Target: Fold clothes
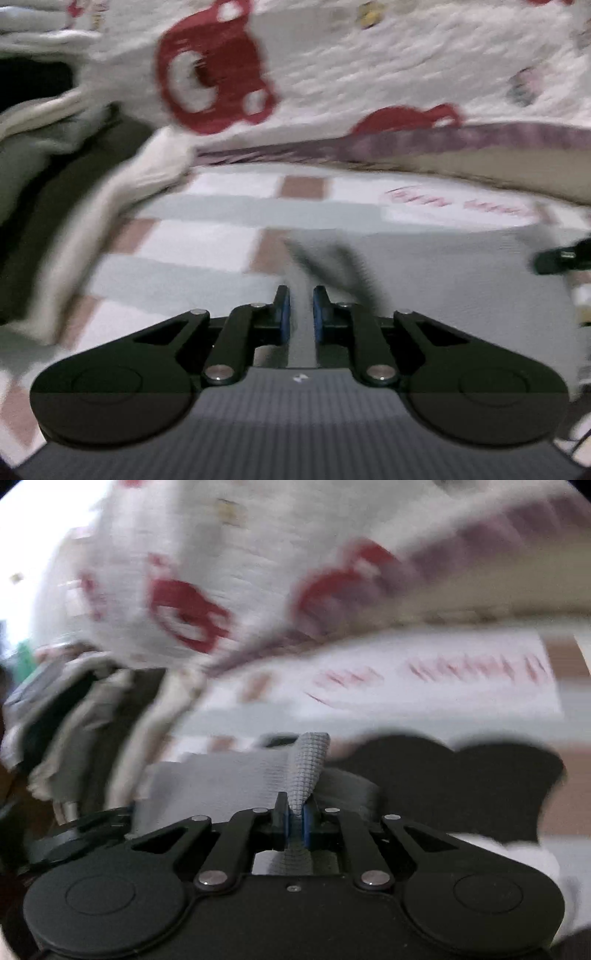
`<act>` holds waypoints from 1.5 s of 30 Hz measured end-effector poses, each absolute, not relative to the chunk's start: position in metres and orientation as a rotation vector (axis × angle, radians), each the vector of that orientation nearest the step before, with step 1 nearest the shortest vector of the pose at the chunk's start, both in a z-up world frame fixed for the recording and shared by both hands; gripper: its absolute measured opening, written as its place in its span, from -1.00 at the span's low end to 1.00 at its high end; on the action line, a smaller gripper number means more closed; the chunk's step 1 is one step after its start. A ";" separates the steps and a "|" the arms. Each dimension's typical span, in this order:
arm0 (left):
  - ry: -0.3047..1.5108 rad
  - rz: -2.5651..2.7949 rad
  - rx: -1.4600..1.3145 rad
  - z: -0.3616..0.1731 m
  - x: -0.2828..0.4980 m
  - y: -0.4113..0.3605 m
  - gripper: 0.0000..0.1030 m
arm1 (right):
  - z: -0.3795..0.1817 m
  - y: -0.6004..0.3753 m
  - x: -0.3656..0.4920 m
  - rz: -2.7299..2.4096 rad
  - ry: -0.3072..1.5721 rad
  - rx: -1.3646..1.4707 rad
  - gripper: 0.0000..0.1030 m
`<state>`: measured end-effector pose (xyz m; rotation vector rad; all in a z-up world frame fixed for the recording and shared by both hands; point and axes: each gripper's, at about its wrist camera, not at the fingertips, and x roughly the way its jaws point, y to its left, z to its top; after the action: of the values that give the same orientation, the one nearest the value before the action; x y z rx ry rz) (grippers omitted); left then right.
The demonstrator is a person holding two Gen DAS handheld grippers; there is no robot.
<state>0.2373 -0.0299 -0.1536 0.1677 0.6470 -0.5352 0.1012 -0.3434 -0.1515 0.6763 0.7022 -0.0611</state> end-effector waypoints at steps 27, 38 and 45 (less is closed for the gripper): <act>0.874 -0.810 -0.369 -0.179 0.277 -0.032 -0.53 | -0.163 -0.343 0.112 -0.069 0.797 0.593 -0.83; 0.699 -0.555 -0.050 -0.165 0.270 -0.030 -0.84 | -0.162 -0.346 0.114 -0.062 0.786 0.606 -0.83; 0.648 -0.615 -0.159 -0.137 0.264 -0.018 -0.70 | -0.157 -0.351 0.115 -0.105 0.771 0.578 -0.80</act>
<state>0.2642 -0.0181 -0.1372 -0.1595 0.6484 -0.6146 0.1153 -0.3513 -0.1574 0.5784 0.7711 -0.1053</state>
